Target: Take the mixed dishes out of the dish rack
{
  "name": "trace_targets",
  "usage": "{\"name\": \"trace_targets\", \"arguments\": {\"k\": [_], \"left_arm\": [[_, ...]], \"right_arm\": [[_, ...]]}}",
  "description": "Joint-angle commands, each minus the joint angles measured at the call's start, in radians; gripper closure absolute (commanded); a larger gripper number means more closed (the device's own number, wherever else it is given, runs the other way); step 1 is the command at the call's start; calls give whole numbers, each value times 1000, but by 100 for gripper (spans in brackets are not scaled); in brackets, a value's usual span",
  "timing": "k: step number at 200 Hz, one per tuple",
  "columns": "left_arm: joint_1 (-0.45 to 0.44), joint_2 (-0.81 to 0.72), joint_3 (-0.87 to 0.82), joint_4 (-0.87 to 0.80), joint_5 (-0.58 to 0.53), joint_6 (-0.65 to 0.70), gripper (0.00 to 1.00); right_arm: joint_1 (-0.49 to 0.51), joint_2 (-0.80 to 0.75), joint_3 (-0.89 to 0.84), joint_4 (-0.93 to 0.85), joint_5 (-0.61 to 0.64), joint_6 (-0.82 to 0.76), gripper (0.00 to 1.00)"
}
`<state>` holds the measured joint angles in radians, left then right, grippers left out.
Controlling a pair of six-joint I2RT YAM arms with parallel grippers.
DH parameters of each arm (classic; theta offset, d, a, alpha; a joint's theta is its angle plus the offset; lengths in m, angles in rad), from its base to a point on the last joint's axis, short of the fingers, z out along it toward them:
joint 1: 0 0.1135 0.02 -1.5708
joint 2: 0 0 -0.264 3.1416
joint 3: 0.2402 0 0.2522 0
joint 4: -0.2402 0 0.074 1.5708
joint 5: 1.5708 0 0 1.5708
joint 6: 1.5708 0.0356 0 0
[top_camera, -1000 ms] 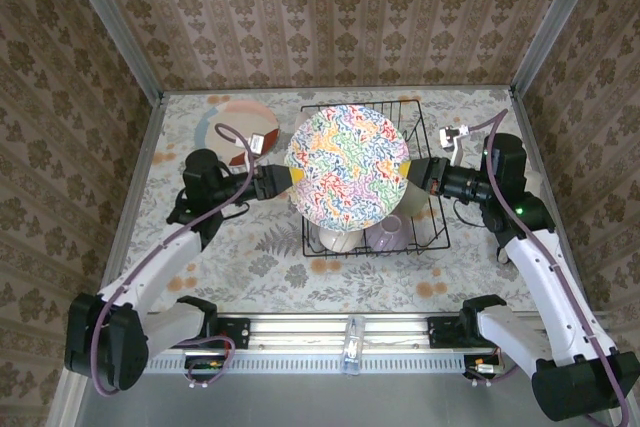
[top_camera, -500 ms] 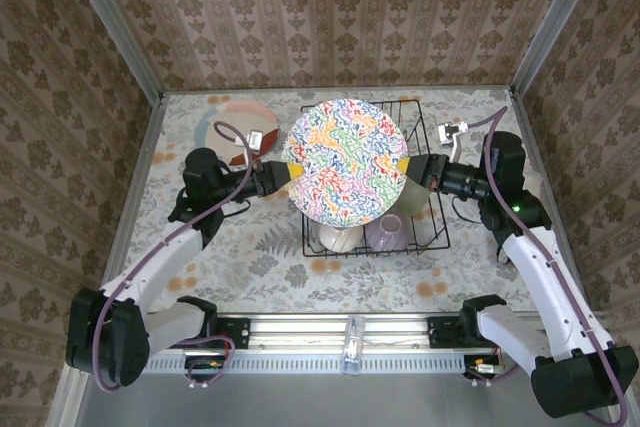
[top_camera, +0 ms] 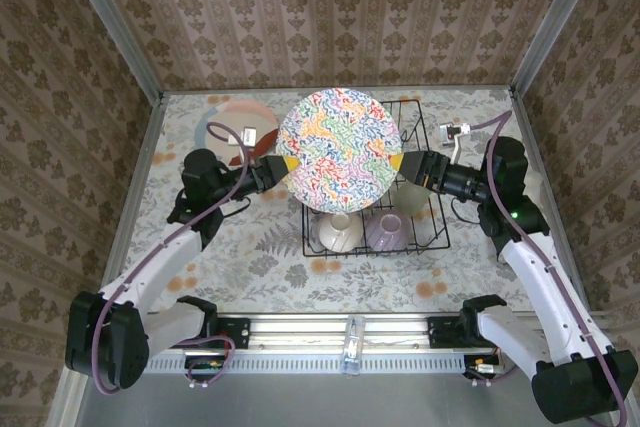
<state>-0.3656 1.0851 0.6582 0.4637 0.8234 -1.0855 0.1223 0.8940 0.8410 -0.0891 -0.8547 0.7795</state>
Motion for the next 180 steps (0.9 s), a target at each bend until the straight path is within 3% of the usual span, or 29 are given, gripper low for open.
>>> {"name": "trace_targets", "arguments": {"k": [1,42,84,109,148,180], "left_arm": [[8,-41,80,69,-38,-25,100],[102,-162,204,-221,-130,87,100],[343,-268,340,-482,-116,124,100],[366,-264,432,-644,-140,262,100],[425,-195,493,-720,-174,312,100],[536,-117,453,-622,-125,220,100]], "right_arm": [[0,-26,-24,59,-23,25,0],[2,-71,-42,68,-9,23,0],[9,-83,-53,53,-4,2,0],[28,-83,-54,61,7,-6,0],[84,-89,-33,-26,40,-75,0],[118,-120,-40,-104,68,-123,0]]}}
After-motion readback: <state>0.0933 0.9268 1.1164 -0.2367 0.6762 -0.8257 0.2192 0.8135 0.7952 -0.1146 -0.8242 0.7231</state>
